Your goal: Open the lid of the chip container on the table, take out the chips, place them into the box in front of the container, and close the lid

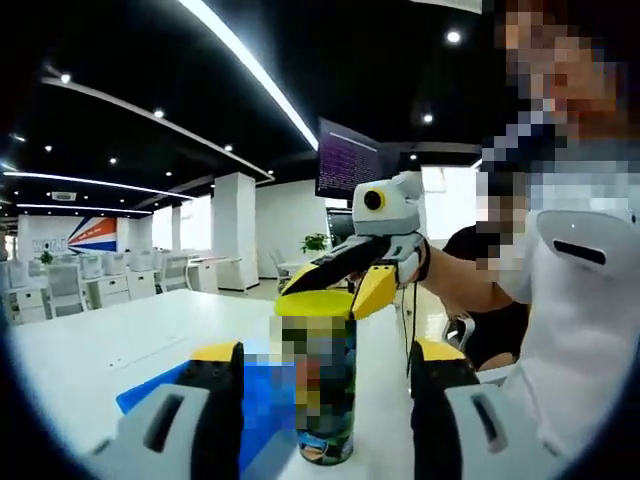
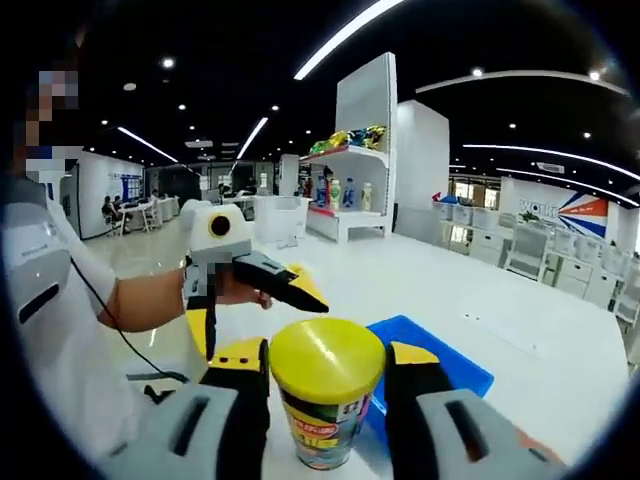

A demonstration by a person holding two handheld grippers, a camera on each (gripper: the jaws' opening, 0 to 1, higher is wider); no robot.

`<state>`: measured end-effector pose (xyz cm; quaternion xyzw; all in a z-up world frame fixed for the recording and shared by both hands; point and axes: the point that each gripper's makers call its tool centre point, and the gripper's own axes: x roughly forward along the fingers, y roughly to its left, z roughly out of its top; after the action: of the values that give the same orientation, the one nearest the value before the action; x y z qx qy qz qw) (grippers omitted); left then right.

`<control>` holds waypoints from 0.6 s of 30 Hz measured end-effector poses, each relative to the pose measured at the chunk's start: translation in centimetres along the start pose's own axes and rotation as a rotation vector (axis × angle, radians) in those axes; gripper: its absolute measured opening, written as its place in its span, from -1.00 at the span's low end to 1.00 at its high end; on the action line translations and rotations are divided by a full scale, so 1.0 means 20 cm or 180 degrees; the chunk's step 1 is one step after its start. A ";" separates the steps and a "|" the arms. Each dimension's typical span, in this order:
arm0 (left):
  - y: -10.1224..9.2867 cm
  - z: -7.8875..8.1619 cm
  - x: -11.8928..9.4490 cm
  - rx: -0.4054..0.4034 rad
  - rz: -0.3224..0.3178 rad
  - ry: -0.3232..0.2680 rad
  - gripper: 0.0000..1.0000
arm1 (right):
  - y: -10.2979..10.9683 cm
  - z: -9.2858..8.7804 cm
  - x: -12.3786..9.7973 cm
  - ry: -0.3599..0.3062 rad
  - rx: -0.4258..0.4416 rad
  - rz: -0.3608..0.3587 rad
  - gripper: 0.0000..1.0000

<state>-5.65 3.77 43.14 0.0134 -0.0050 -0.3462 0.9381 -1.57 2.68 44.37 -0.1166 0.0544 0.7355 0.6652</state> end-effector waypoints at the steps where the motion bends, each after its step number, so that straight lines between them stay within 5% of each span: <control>1: 0.00 0.00 0.00 -0.0002 -0.0003 -0.0004 0.36 | 0.00 0.00 0.00 0.0003 -0.0007 -0.0001 -0.08; 18: 0.01 0.03 -0.01 0.0013 0.0006 -0.0036 0.31 | -0.02 -0.03 -0.08 -0.0041 -0.0165 0.0022 0.10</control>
<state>-5.56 4.04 43.77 0.0133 -0.0110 -0.3454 0.9383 -0.88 1.05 44.23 -0.1289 0.0316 0.7397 0.6597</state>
